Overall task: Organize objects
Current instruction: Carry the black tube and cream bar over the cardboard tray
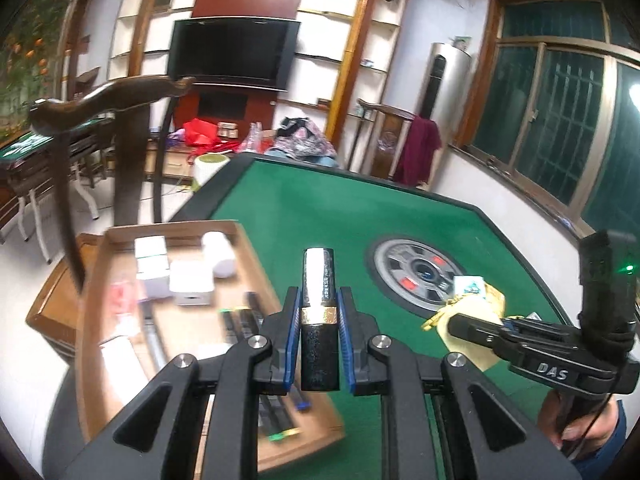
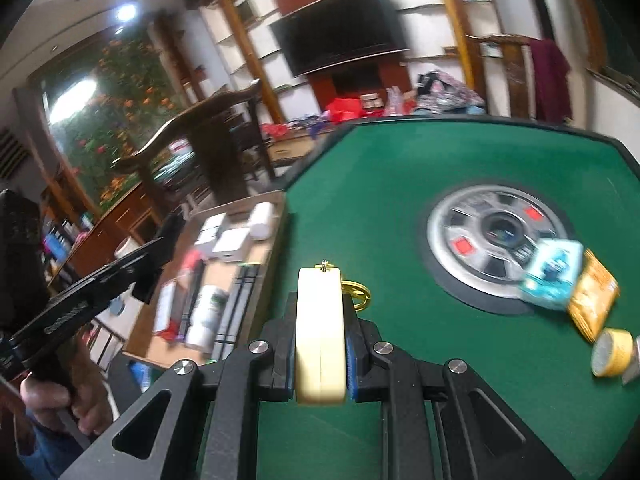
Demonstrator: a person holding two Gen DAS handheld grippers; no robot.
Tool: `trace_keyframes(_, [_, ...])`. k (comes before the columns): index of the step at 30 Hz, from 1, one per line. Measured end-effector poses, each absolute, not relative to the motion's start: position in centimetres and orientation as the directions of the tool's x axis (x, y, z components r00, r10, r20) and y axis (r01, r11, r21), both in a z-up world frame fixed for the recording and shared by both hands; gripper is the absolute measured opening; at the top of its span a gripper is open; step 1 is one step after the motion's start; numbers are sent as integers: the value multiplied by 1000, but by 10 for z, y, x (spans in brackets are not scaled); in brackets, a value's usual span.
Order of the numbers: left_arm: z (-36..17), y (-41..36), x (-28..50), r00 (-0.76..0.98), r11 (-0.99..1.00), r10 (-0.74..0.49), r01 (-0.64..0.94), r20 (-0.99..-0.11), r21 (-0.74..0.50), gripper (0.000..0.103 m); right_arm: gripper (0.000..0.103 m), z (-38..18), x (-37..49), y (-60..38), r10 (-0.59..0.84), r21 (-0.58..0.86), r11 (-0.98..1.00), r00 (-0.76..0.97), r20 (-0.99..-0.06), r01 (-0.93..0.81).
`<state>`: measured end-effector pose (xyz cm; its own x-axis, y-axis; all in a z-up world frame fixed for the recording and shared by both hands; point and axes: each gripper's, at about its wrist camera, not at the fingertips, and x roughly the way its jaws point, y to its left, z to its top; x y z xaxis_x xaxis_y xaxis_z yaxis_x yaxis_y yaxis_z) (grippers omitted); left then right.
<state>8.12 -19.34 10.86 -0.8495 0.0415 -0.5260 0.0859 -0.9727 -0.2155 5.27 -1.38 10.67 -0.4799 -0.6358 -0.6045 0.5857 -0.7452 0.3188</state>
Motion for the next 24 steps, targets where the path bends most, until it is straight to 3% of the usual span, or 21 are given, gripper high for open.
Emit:
trace_keyframes(13, [103, -314, 81, -818, -940, -87, 256, -568, -225, 17, 20, 126, 60, -129, -697, 334, -644, -348, -628, 688])
trace_keyframes(24, [65, -373, 36, -754, -909, -80, 323, -652, -261, 17, 20, 99, 46, -227, -673, 334, -618, -260, -693, 711])
